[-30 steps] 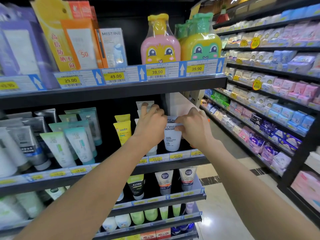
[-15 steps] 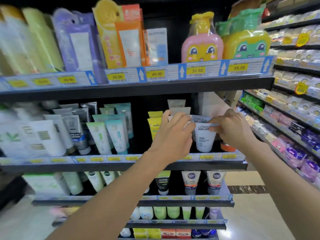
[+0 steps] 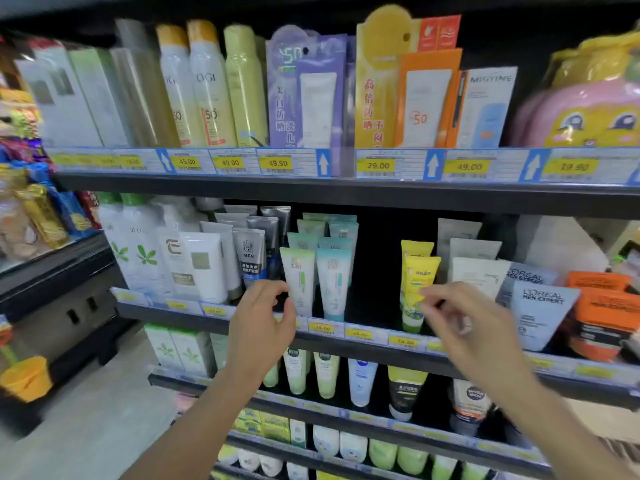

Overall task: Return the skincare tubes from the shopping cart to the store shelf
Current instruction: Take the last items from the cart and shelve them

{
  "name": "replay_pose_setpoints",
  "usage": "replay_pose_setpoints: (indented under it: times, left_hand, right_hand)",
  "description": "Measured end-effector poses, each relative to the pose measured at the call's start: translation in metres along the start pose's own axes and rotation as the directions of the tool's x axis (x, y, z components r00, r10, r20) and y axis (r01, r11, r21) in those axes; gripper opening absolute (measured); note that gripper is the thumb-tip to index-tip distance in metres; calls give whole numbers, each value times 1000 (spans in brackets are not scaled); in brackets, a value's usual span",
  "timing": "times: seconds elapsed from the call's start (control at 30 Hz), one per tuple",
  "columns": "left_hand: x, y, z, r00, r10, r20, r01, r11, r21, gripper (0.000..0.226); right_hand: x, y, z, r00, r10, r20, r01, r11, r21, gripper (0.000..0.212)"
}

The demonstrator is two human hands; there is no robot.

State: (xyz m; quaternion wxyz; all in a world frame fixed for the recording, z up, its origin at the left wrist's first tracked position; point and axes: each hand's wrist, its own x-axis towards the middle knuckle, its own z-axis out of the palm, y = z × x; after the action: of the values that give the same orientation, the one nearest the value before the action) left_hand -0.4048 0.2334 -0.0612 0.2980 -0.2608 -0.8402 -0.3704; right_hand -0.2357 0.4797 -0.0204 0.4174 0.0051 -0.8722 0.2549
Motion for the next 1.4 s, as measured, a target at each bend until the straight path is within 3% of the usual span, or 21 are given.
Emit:
replay_pose_setpoints:
  times: [0.07, 0.13, 0.2, 0.3, 0.5, 0.67, 0.8, 0.97, 1.4]
  left_hand:
    - [3, -15, 4, 992, -113, 60, 113, 994, 4, 28]
    - [7, -27, 10, 979, -161, 125, 155, 986, 56, 40]
    - [10, -34, 17, 976, -145, 161, 123, 983, 137, 45]
    - [13, -37, 25, 979, -93, 179, 64, 985, 160, 48]
    - [22, -40, 33, 953, -158, 258, 152, 987, 46, 61]
    - [29, -39, 32, 948, -126, 293, 126, 992, 21, 40]
    - [33, -43, 30, 950, -104, 295, 89, 994, 63, 37]
    - [37, -53, 31, 948, -110, 298, 118, 993, -9, 37]
    - [37, -51, 23, 923, -160, 349, 192, 980, -59, 55]
  right_hand:
    - [10, -19, 46, 971, 194, 141, -206, 975, 80, 23]
    - [19, -25, 88, 916, 336, 218, -352, 935, 40, 41]
    - [26, -25, 117, 880, 425, 210, -434, 901, -2, 56]
    - [31, -27, 140, 854, 498, 150, -500, 866, -31, 57]
    - [35, -31, 152, 828, 549, 110, -541, 835, -95, 51]
    - [40, -34, 160, 807, 587, 63, -562, 796, -223, 45]
    - [45, -32, 160, 790, 608, 78, -578, 782, -232, 41]
    - [46, -35, 162, 777, 622, 99, -591, 775, -225, 40]
    - [45, -34, 157, 772, 617, 151, -594, 786, -172, 38]
